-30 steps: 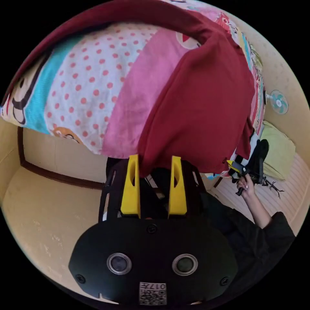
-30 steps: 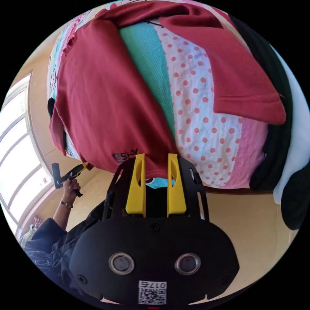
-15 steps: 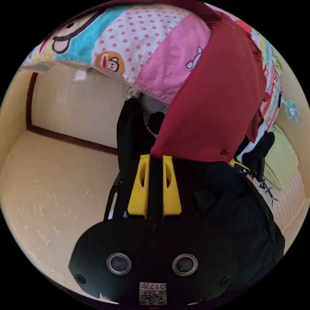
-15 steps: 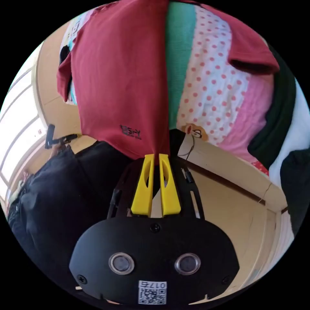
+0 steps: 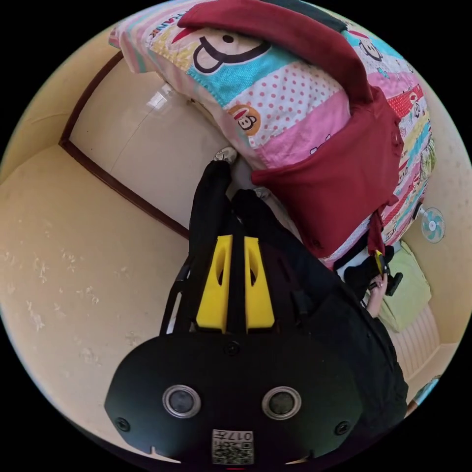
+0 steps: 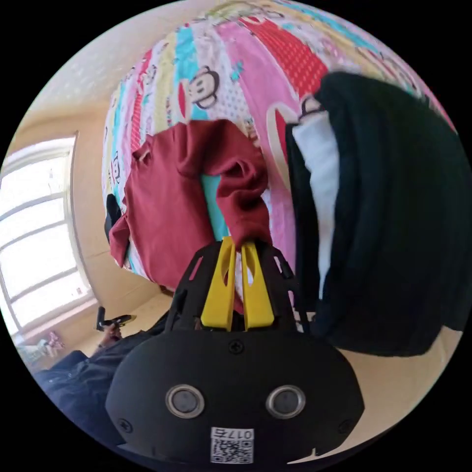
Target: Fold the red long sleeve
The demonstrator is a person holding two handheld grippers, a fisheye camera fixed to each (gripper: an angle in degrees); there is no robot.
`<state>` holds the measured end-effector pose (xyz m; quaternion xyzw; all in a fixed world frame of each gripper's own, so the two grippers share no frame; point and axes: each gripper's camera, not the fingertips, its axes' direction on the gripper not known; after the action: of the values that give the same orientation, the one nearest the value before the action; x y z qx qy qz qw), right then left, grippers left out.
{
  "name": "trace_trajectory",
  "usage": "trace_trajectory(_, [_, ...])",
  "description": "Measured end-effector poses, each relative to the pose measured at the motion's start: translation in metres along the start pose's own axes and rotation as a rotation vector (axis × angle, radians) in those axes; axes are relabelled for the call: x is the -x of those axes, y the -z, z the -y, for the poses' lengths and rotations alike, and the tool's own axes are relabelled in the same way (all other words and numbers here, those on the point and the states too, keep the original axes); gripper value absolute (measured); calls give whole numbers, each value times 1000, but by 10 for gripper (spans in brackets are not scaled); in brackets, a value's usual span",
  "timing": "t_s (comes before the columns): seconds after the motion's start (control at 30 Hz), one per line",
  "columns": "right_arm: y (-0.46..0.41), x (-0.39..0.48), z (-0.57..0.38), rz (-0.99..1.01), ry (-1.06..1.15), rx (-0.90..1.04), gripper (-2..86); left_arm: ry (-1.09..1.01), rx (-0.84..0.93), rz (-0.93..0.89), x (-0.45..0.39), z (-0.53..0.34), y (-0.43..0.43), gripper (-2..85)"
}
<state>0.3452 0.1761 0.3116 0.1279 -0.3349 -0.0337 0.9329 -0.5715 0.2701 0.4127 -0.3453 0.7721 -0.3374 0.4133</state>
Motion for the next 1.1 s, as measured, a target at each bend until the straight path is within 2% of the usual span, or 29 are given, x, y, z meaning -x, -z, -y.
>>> trace_trajectory(0.1, [103,4,-46,-296,66,-269,26,-48,-7,23,-16,4,6,49])
trace_trajectory(0.17, [132,-19,-76,-408,15,-388,28,-57,8,31,-22,9,2,49])
trace_trajectory(0.27, [118,-99,-124,-472,-359,-390,32,-44,24,4,-25,13,-8,49])
trace_trajectory(0.3, [102,-134,-151,-439,-550,-353,38,-41,27,-5,-26,13,-10,49])
trace_trajectory(0.33, [88,-160,-183,-285,-710,-353,49,-39,33,-20,-27,12,-14,49])
trace_trajectory(0.37, [84,-167,-199,-182,-752,-385,56,-44,38,-23,-27,9,-16,49])
trace_trajectory(0.43, [70,-157,-248,125,-729,-594,77,-47,40,2,-27,4,-17,49])
trace_trajectory(0.5, [55,-144,-266,186,-721,-643,89,-41,36,30,-22,-2,-16,48])
trace_trajectory(0.6, [21,-138,-271,276,-719,-620,118,10,31,21,-5,-6,-15,48])
trace_trajectory(0.7, [1,-131,-263,346,-636,-656,121,78,-22,-52,16,-11,-9,51])
trace_trajectory(0.77, [-8,-131,-253,277,-643,-609,111,106,-98,-171,29,-17,-2,56])
trace_trajectory(0.8, [-17,-138,-246,262,-720,-538,100,110,-116,-201,32,-18,0,57])
trace_trajectory(0.87, [-24,-149,-246,315,-818,-511,79,132,-172,-298,44,-18,5,62])
trace_trajectory(0.93, [-7,-146,-248,427,-759,-598,47,161,-217,-388,55,-17,8,67])
trace_trajectory(1.1, [56,-88,-226,483,-475,-756,36,227,-394,-761,84,-11,15,73])
